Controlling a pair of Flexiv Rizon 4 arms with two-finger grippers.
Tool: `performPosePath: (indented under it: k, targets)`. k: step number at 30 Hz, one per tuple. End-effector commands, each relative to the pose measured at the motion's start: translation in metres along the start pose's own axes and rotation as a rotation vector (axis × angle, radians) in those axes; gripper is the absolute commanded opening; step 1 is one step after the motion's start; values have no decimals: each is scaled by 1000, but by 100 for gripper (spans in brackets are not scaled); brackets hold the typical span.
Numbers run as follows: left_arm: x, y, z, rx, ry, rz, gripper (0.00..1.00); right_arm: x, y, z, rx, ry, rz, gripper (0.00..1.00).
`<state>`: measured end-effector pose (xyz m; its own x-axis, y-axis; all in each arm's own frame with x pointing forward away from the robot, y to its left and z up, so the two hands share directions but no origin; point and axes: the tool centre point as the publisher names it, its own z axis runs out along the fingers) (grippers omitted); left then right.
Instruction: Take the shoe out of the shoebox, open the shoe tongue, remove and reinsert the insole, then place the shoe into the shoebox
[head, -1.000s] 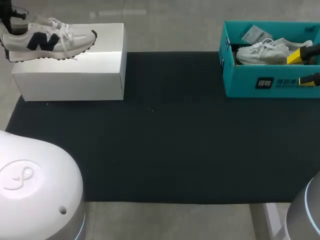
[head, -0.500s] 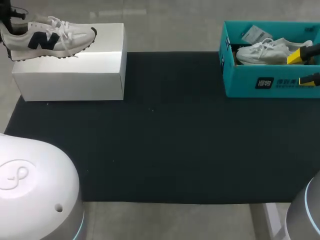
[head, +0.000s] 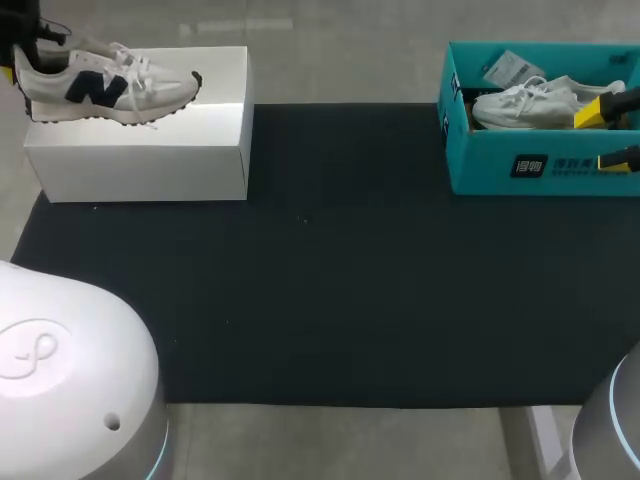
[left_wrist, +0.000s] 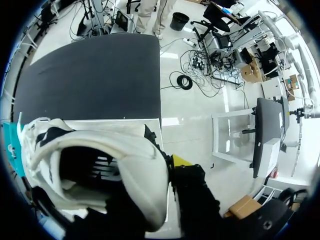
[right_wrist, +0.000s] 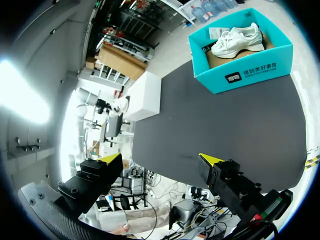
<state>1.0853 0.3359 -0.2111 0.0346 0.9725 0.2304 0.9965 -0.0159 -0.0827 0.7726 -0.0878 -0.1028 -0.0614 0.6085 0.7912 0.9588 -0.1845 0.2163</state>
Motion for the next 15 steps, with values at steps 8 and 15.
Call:
performPosePath:
  k: [8, 15]
  targets:
    - [-7, 16, 0, -49, -19, -46, 0, 0, 0, 0, -1, -3, 1, 100]
    - [-20, 38, 18, -76, 1, -44, 0, 0, 0, 0, -1, -3, 1, 100]
